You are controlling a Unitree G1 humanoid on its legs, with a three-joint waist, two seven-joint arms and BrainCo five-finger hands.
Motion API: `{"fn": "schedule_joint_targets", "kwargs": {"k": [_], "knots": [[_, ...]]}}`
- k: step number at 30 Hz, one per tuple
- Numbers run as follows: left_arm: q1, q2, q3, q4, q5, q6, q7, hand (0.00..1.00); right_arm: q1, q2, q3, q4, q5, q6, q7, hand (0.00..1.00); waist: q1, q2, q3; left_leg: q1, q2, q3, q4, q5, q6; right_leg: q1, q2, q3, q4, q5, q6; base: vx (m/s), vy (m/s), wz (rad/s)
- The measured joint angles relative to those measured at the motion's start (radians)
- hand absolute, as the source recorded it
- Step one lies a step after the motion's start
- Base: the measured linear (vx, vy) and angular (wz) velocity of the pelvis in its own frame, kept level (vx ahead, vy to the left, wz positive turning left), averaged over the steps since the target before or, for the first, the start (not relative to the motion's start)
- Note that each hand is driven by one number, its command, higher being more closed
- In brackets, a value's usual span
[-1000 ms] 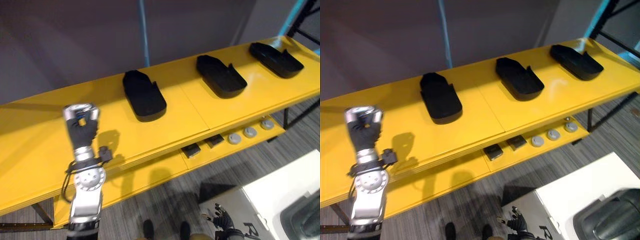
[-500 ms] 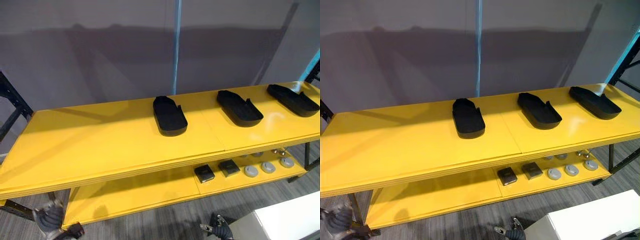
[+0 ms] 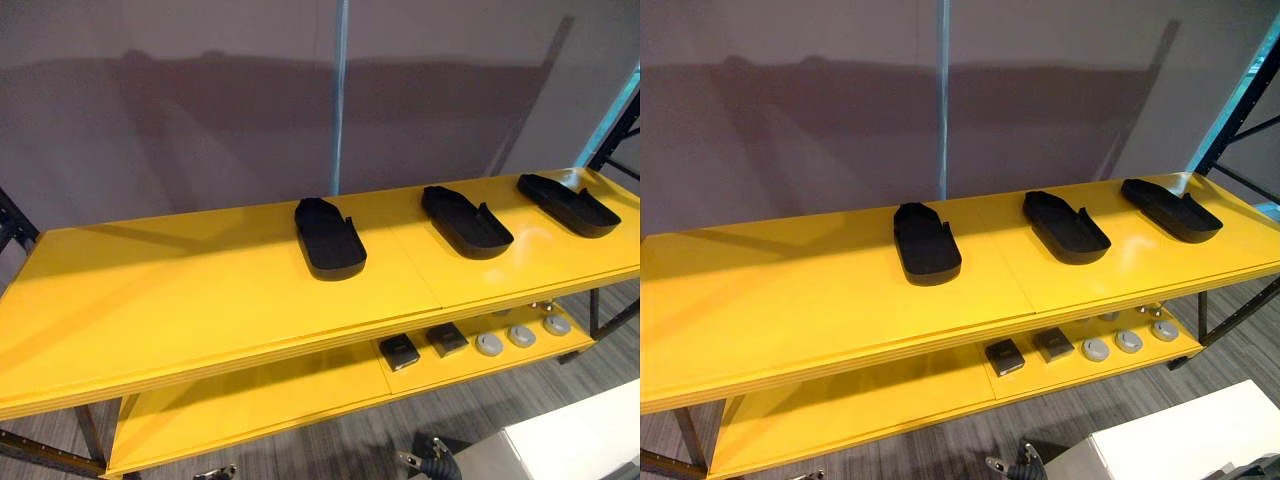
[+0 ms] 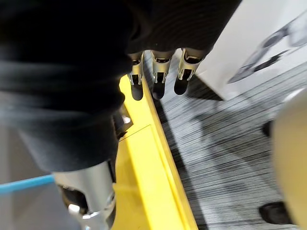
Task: Walk over and take plastic housings, then place them on the shelf
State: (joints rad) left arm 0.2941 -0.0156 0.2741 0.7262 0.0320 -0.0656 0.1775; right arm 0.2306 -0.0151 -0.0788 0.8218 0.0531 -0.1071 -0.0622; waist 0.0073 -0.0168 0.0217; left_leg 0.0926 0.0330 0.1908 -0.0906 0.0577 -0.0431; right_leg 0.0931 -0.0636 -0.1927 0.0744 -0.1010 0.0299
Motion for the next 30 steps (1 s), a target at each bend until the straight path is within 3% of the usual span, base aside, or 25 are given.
{"fn": "schedule_joint_targets", "kwargs": {"k": [4,12,15,21,25,26,28,29,30], "knots": [[-0.030,0.019,-0.048,0.051,0.012,-0.001,-0.012,0.00,-0.039,-0.007,-0.001,0.034,0.003,0.000,-0.007,0.00,-0.024,0.013,0.008,0.011,0.003,0.014,0.000,-0.001,-0.002,0.004,0.006,0.020,-0.002,0.001,-0.001,-0.01,-0.010,-0.10],[-0.051,0.033,-0.073,0.080,0.013,-0.003,-0.014,0.00,-0.068,-0.020,-0.001,0.070,0.016,0.000,-0.020,0.00,-0.024,0.016,0.022,0.001,0.011,0.050,0.027,-0.020,-0.008,-0.031,0.020,0.083,0.008,0.007,-0.009,-0.05,-0.001,-0.21],[-0.069,0.026,-0.074,0.078,0.012,-0.010,-0.013,0.00,-0.084,-0.022,-0.017,0.064,0.015,0.000,-0.020,0.00,-0.018,0.018,0.046,-0.056,0.012,-0.022,0.127,-0.074,-0.004,-0.059,0.017,0.106,0.026,0.008,-0.007,-0.03,0.002,-0.21],[-0.090,0.013,-0.078,0.078,0.014,-0.009,-0.014,0.00,-0.080,-0.015,-0.022,0.000,-0.002,0.006,-0.020,0.00,-0.014,0.018,0.071,-0.110,0.030,0.051,0.272,-0.174,0.009,-0.111,0.013,0.189,0.077,0.002,0.007,-0.01,0.066,-0.42],[-0.148,0.026,-0.119,0.078,0.034,-0.008,-0.014,0.00,-0.080,0.002,-0.013,-0.062,-0.031,0.008,-0.020,0.00,-0.013,0.012,0.108,-0.194,0.054,0.110,0.371,-0.218,0.031,-0.209,0.018,0.244,0.169,-0.006,0.024,-0.03,0.082,-0.39],[-0.170,0.025,-0.126,0.076,0.035,-0.008,-0.013,0.00,-0.082,0.004,-0.001,-0.065,-0.030,0.009,-0.020,0.00,-0.014,0.011,0.111,-0.222,0.061,0.118,0.374,-0.212,0.042,-0.252,0.016,0.238,0.240,-0.034,0.046,-0.02,-0.005,-0.05],[-0.183,0.027,-0.137,0.073,0.041,-0.006,-0.013,0.00,-0.080,0.005,0.003,-0.066,-0.031,0.010,-0.019,0.00,-0.009,0.005,0.115,-0.223,0.059,0.117,0.373,-0.209,0.044,-0.295,0.000,0.206,0.455,-0.107,0.043,0.01,-0.065,0.07],[-0.177,0.027,-0.143,0.071,0.048,-0.002,-0.012,0.00,-0.074,0.005,0.005,-0.055,-0.032,0.009,-0.019,0.00,-0.002,0.001,0.112,-0.206,0.058,0.119,0.371,-0.207,0.041,-0.260,-0.027,0.165,0.548,-0.139,0.053,0.03,-0.082,0.07],[-0.174,0.027,-0.143,0.071,0.049,-0.001,-0.012,0.00,-0.074,0.006,0.008,-0.043,-0.032,0.009,-0.019,0.00,0.001,-0.005,0.105,-0.204,0.057,0.121,0.370,-0.205,0.037,-0.237,-0.046,0.139,0.544,-0.143,0.057,0.04,-0.124,-0.07]]}}
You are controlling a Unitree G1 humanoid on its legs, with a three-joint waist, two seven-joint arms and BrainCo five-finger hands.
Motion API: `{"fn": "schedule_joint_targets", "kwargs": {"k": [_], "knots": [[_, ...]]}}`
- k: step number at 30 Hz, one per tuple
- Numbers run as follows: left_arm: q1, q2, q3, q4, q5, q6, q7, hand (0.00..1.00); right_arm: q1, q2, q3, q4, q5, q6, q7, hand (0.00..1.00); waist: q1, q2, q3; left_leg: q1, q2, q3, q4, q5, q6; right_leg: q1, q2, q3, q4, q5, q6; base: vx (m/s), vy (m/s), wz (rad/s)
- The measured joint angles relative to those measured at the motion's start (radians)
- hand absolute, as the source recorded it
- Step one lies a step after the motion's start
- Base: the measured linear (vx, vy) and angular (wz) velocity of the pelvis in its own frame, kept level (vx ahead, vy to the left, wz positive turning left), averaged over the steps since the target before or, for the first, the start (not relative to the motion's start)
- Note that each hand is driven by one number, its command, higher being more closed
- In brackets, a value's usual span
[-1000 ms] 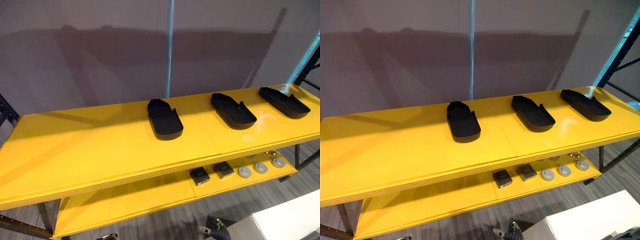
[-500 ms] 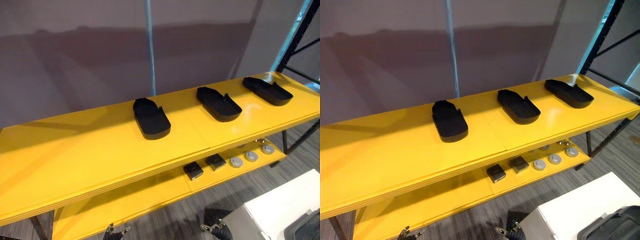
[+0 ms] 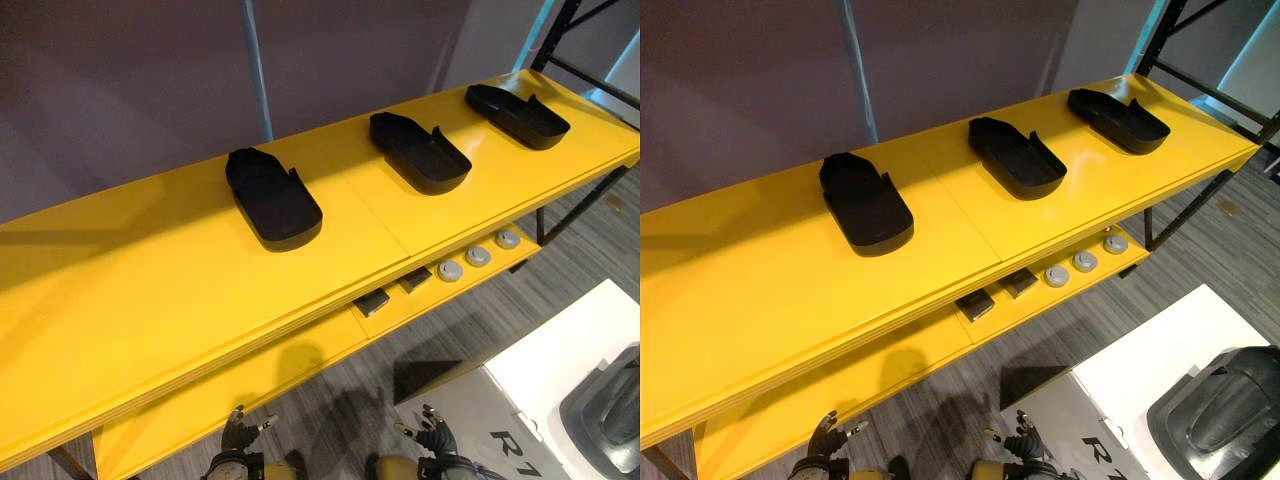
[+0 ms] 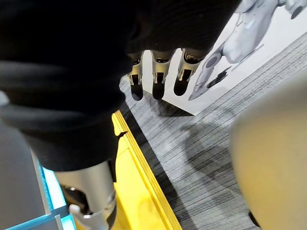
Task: Walk over and take plastic housings, then place them on the shelf
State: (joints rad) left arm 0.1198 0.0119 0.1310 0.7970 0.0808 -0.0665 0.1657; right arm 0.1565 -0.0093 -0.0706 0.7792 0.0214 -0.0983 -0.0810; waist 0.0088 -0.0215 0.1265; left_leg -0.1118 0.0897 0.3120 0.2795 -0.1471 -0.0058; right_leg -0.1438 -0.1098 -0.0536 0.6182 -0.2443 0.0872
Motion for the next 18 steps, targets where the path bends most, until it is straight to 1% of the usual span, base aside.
{"fn": "schedule_joint_targets", "kwargs": {"k": [1,2,3,4,5,6,8,10,13,14,16,17,18], "knots": [[0.000,0.005,0.001,0.000,0.000,0.001,0.001,0.00,-0.015,0.000,0.015,0.036,-0.001,0.000,0.000,0.00,0.014,-0.026,-0.016,-0.001,-0.005,0.015,0.001,0.009,-0.010,0.031,-0.030,-0.061,-0.091,-0.018,0.022,0.03,-0.127,-0.27],[-0.001,0.008,0.003,0.003,0.000,0.002,0.002,0.00,-0.029,-0.001,0.019,0.053,-0.001,0.001,0.000,0.00,0.024,-0.032,-0.021,-0.006,-0.005,0.025,-0.007,0.019,-0.016,0.039,-0.029,-0.094,-0.143,-0.023,0.014,0.02,-0.185,-0.70],[-0.003,0.007,0.008,0.006,0.000,0.002,0.002,0.00,-0.059,-0.009,0.030,0.076,-0.001,0.001,-0.001,0.00,0.033,-0.028,-0.027,-0.013,0.002,0.041,-0.045,0.042,-0.029,0.063,-0.007,-0.126,-0.272,-0.009,-0.009,-0.01,-0.229,-0.85],[-0.006,0.005,0.007,0.013,-0.001,0.003,0.002,0.00,-0.083,-0.023,0.039,0.096,-0.001,0.000,-0.001,0.00,0.025,-0.017,-0.026,-0.017,0.016,0.049,-0.072,0.061,-0.040,0.092,0.024,-0.118,-0.375,0.028,-0.056,-0.01,-0.187,-0.76],[-0.011,0.004,-0.002,0.015,-0.001,0.003,0.002,0.00,-0.090,-0.033,0.039,0.111,-0.001,0.001,-0.002,0.00,0.019,-0.010,-0.022,-0.017,0.026,0.051,-0.078,0.071,-0.042,0.098,0.038,-0.111,-0.401,0.049,-0.058,-0.04,-0.159,-0.57],[-0.014,0.004,-0.020,0.019,-0.002,0.002,0.001,0.00,-0.086,-0.044,0.033,0.125,-0.006,0.004,-0.007,0.00,0.018,-0.011,-0.022,-0.002,0.036,0.052,-0.087,0.084,-0.052,0.107,0.051,-0.087,-0.427,0.065,-0.066,-0.06,-0.086,-0.65],[-0.011,0.005,-0.036,0.033,-0.004,0.002,0.000,0.00,-0.083,-0.066,0.031,0.136,-0.016,0.005,-0.016,0.00,0.015,-0.009,-0.023,0.032,0.050,0.074,-0.091,0.089,-0.060,0.111,0.067,-0.035,-0.439,0.078,-0.073,-0.06,-0.074,-0.82],[-0.021,0.006,-0.040,0.062,-0.003,0.002,0.000,0.00,-0.083,-0.091,0.021,0.136,-0.020,0.005,-0.017,0.00,0.005,-0.002,-0.026,0.055,0.062,0.097,-0.092,0.101,-0.059,0.110,0.081,0.028,-0.467,0.110,-0.075,-0.06,-0.026,-0.91],[-0.037,0.006,-0.041,0.097,-0.003,0.002,0.000,0.00,-0.075,-0.102,0.000,0.137,-0.023,0.005,-0.018,0.00,0.002,0.006,-0.025,0.085,0.072,0.121,-0.098,0.104,-0.058,0.110,0.097,0.117,-0.503,0.151,-0.076,-0.07,0.009,-1.01],[-0.042,0.003,-0.042,0.111,-0.003,0.002,-0.001,0.00,-0.074,-0.104,-0.007,0.137,-0.023,0.006,-0.019,0.00,-0.012,0.015,-0.020,0.107,0.073,0.157,-0.105,0.104,-0.058,0.103,0.104,0.161,-0.506,0.167,-0.072,-0.11,0.041,-1.06],[-0.042,0.004,-0.043,0.120,-0.002,0.002,0.000,0.00,-0.078,-0.106,-0.006,0.137,-0.023,0.006,-0.019,0.00,-0.032,0.022,-0.022,0.118,0.076,0.194,-0.108,0.104,-0.058,0.081,0.109,0.182,-0.505,0.186,-0.065,-0.15,0.044,-1.09],[-0.042,0.005,-0.043,0.118,-0.001,0.002,0.000,0.00,-0.097,-0.104,-0.007,0.136,-0.023,0.009,-0.019,0.00,-0.029,0.031,-0.012,0.146,0.090,0.247,-0.126,0.102,-0.059,0.044,0.075,0.054,-0.485,0.162,-0.089,-0.19,0.038,-1.29],[-0.045,0.004,-0.044,0.118,-0.001,0.003,0.000,0.00,-0.108,-0.104,-0.008,0.135,-0.023,0.010,-0.019,0.00,-0.035,0.038,-0.005,0.160,0.092,0.276,-0.134,0.102,-0.061,0.028,0.035,-0.072,-0.442,0.139,-0.103,-0.17,0.039,-1.23]]}}
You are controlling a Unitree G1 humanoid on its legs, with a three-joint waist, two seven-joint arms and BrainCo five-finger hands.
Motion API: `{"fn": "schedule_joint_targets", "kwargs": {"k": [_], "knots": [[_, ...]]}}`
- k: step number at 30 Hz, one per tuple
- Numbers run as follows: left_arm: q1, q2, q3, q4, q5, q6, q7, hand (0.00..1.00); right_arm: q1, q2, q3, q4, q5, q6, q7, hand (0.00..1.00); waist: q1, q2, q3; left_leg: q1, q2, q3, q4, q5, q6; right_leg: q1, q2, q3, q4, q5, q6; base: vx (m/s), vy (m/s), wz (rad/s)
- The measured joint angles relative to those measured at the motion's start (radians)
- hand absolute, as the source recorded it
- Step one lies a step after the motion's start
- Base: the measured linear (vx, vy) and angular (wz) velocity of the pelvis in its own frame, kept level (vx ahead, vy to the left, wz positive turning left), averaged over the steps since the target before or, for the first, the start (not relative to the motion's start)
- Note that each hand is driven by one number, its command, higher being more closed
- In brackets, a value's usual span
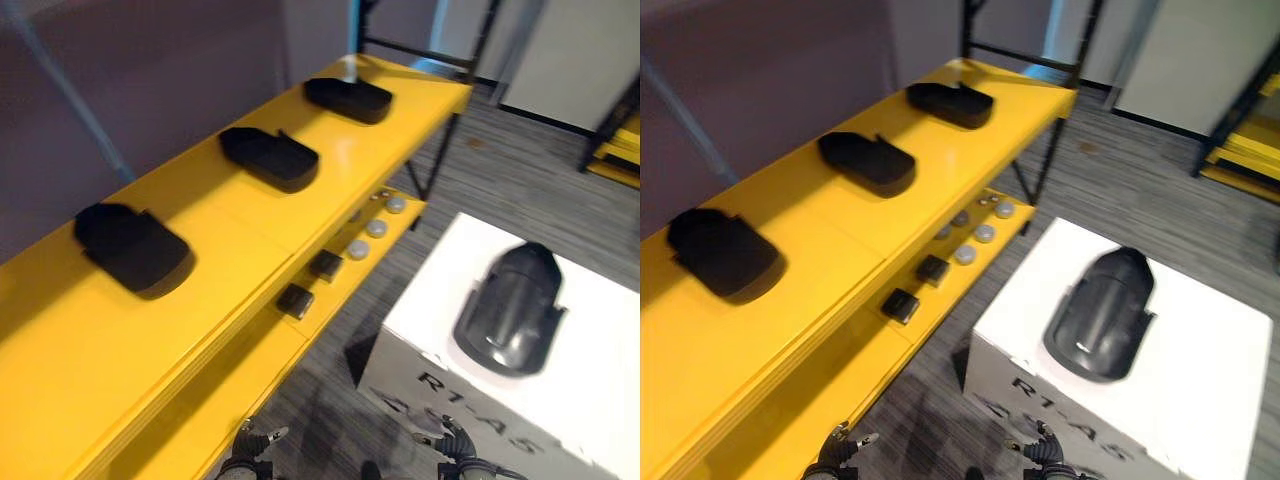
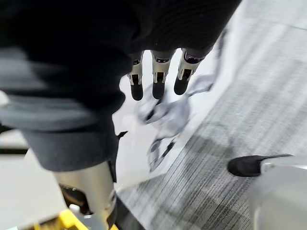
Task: Walk over and take plastic housings, then place them on the shelf
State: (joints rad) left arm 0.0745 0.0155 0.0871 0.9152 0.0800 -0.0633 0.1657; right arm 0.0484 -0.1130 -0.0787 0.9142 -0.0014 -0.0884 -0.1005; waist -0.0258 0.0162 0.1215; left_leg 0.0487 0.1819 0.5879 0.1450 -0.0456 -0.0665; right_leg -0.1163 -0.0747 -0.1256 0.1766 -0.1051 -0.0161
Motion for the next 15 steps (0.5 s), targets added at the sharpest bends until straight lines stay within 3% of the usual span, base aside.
{"fn": "schedule_joint_targets", "kwargs": {"k": [1,2,3,4,5,6,8,10,12,14,15], "knots": [[0.001,0.000,-0.005,-0.002,0.000,0.000,0.000,0.00,-0.004,0.001,0.002,0.000,0.000,0.000,0.000,0.00,-0.007,0.009,0.005,0.015,0.003,0.035,-0.010,-0.003,-0.005,-0.013,-0.047,-0.136,0.053,-0.020,-0.013,-0.13,0.098,-1.23],[0.005,0.025,-0.021,-0.003,0.000,0.000,0.000,0.00,-0.013,0.011,0.006,0.003,0.000,0.000,0.000,0.00,-0.005,0.004,0.008,0.054,0.006,0.096,-0.013,-0.048,-0.042,-0.033,-0.139,-0.368,0.157,-0.024,0.002,-0.09,0.078,-1.20],[0.003,0.033,-0.025,-0.003,0.000,0.002,0.000,0.00,-0.022,0.014,0.008,0.011,0.000,0.000,0.000,0.00,-0.009,0.007,0.011,0.060,0.014,0.108,-0.013,-0.059,-0.052,-0.042,-0.143,-0.406,0.178,-0.025,0.003,-0.09,0.005,-1.28],[-0.002,0.035,-0.023,-0.005,0.000,0.002,0.000,0.00,-0.030,0.015,0.012,0.018,-0.003,0.002,0.000,0.00,-0.015,0.012,0.013,0.064,0.024,0.142,-0.014,-0.052,-0.061,-0.047,-0.168,-0.515,0.213,-0.059,-0.040,-0.06,-0.096,-1.02],[-0.010,0.038,-0.016,-0.006,0.000,0.003,0.000,0.00,-0.034,0.013,0.012,0.019,-0.013,0.003,-0.001,0.00,-0.012,0.013,0.021,0.090,0.032,0.184,-0.012,-0.052,-0.074,-0.042,-0.177,-0.545,0.229,-0.074,-0.029,-0.04,-0.110,-1.05],[-0.008,0.037,-0.011,-0.004,0.000,0.005,0.000,0.00,-0.037,0.013,0.013,0.018,-0.018,0.003,-0.001,0.00,-0.012,0.016,0.025,0.102,0.041,0.188,-0.008,-0.052,-0.073,-0.041,-0.157,-0.521,0.221,-0.073,-0.028,-0.02,-0.186,-1.18],[0.001,0.040,0.006,-0.003,0.000,0.006,-0.003,0.00,-0.040,0.013,0.022,0.017,-0.020,0.003,-0.001,0.00,-0.007,0.025,0.022,0.112,0.103,0.176,0.060,-0.051,-0.064,-0.024,-0.067,-0.433,0.149,-0.050,-0.036,-0.01,-0.251,-1.19],[-0.004,0.037,0.004,-0.003,0.000,0.006,-0.003,0.00,-0.036,0.010,0.018,0.015,-0.019,0.003,-0.002,0.00,-0.016,0.021,0.024,0.087,0.146,0.140,0.146,-0.072,-0.014,-0.014,-0.026,-0.405,0.107,-0.044,-0.045,0.02,-0.192,-0.67],[-0.013,0.030,0.004,-0.003,0.000,0.005,-0.006,0.00,-0.026,0.007,0.003,0.015,-0.017,0.003,-0.004,0.00,-0.020,0.022,0.031,0.074,0.169,0.086,0.214,-0.109,-0.020,0.015,0.011,-0.377,0.069,-0.027,-0.064,0.04,-0.127,-0.47],[-0.009,0.024,0.004,-0.002,0.000,0.005,-0.009,0.00,-0.020,0.000,0.001,0.016,-0.017,0.003,-0.007,0.00,-0.012,0.021,0.040,0.059,0.146,-0.006,0.276,-0.161,-0.027,0.049,0.033,-0.332,0.050,-0.025,-0.069,0.08,-0.022,-0.72],[0.000,0.018,0.004,-0.003,-0.001,0.004,-0.009,0.00,-0.018,-0.004,0.001,0.020,-0.017,0.003,-0.011,0.00,-0.009,0.016,0.043,0.024,0.099,-0.113,0.295,-0.181,-0.044,0.062,0.036,-0.297,0.048,-0.025,-0.070,0.08,0.073,-0.82]]}}
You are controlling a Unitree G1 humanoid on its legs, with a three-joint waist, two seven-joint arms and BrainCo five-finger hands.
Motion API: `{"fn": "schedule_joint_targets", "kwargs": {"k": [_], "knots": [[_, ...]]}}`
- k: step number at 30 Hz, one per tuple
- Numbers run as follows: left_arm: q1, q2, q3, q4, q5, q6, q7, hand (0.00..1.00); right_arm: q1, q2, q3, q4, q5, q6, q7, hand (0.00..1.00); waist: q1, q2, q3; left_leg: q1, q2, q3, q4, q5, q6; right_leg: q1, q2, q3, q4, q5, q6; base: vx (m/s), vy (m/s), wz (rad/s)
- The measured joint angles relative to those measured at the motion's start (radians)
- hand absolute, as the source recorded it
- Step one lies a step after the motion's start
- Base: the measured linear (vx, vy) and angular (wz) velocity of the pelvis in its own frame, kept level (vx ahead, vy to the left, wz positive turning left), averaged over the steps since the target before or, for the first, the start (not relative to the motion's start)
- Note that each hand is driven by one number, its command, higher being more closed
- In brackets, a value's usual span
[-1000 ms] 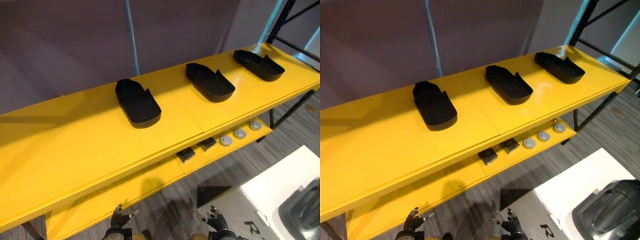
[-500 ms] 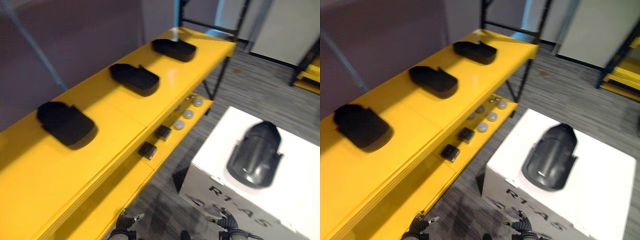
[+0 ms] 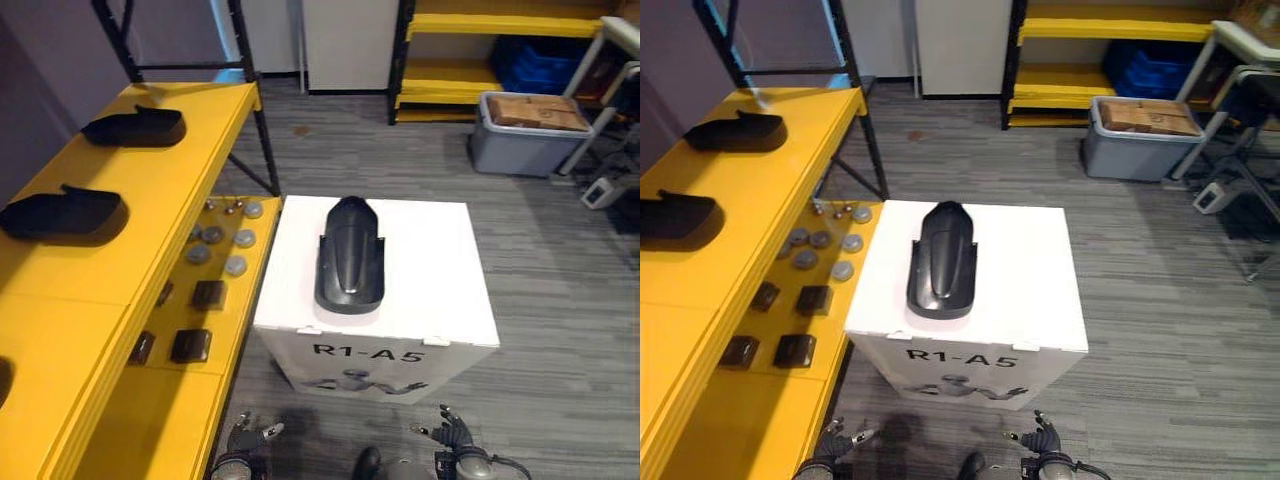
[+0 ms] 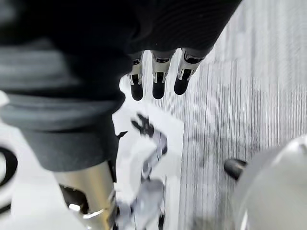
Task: Walk over and take plastic housings, then place them on the shelf
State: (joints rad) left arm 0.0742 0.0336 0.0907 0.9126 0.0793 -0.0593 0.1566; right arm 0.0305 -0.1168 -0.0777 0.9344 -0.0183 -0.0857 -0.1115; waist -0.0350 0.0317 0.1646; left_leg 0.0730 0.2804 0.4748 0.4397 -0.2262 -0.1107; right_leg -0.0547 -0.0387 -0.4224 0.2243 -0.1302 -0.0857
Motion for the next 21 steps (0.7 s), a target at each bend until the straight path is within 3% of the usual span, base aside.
{"fn": "schedule_joint_targets", "kwargs": {"k": [4,5,6,10,15,21], "knots": [[0.023,-0.003,-0.006,0.003,-0.009,-0.003,0.003,0.00,0.006,-0.002,-0.001,0.026,0.000,-0.001,-0.009,0.00,0.009,0.002,0.003,-0.102,-0.144,-0.315,-0.117,0.001,-0.005,0.027,0.001,0.109,-0.004,0.017,0.012,0.06,0.086,-0.86],[0.023,-0.002,-0.012,0.003,-0.012,-0.004,0.005,0.00,0.012,-0.003,0.000,0.028,0.000,-0.001,-0.009,0.00,0.010,0.006,0.001,-0.106,-0.151,-0.343,-0.151,0.020,0.004,0.034,0.004,0.121,-0.004,0.016,0.020,0.03,0.093,-0.81],[0.025,-0.003,-0.020,0.006,-0.018,-0.007,0.007,0.00,0.025,-0.002,-0.001,0.027,0.002,-0.001,-0.010,0.00,0.014,0.015,-0.002,-0.097,-0.154,-0.356,-0.165,0.096,0.035,0.047,0.014,0.145,-0.007,0.009,0.041,0.10,0.149,-0.55],[0.000,0.004,-0.029,0.033,-0.018,-0.007,0.007,0.00,0.045,0.015,-0.039,0.021,0.014,-0.003,-0.015,0.00,0.000,-0.001,-0.015,-0.050,-0.189,-0.334,-0.242,0.103,0.054,0.092,-0.008,0.156,-0.093,0.039,0.079,0.15,0.149,-0.09],[0.008,0.025,-0.040,0.051,-0.019,-0.005,0.006,0.00,0.058,0.019,-0.043,0.018,0.026,-0.003,-0.016,0.00,0.000,-0.001,-0.016,0.001,-0.206,-0.336,-0.286,0.103,0.054,0.144,-0.017,0.137,-0.124,0.039,0.088,0.16,0.048,0.07],[0.030,0.044,-0.032,0.038,-0.021,-0.006,0.007,0.00,0.096,0.019,-0.208,-0.178,0.040,-0.004,-0.038,0.00,0.000,0.000,-0.018,0.040,-0.204,-0.307,-0.356,0.119,0.028,0.156,-0.008,0.161,-0.145,0.034,0.097,0.08,-0.004,-0.11]]}}
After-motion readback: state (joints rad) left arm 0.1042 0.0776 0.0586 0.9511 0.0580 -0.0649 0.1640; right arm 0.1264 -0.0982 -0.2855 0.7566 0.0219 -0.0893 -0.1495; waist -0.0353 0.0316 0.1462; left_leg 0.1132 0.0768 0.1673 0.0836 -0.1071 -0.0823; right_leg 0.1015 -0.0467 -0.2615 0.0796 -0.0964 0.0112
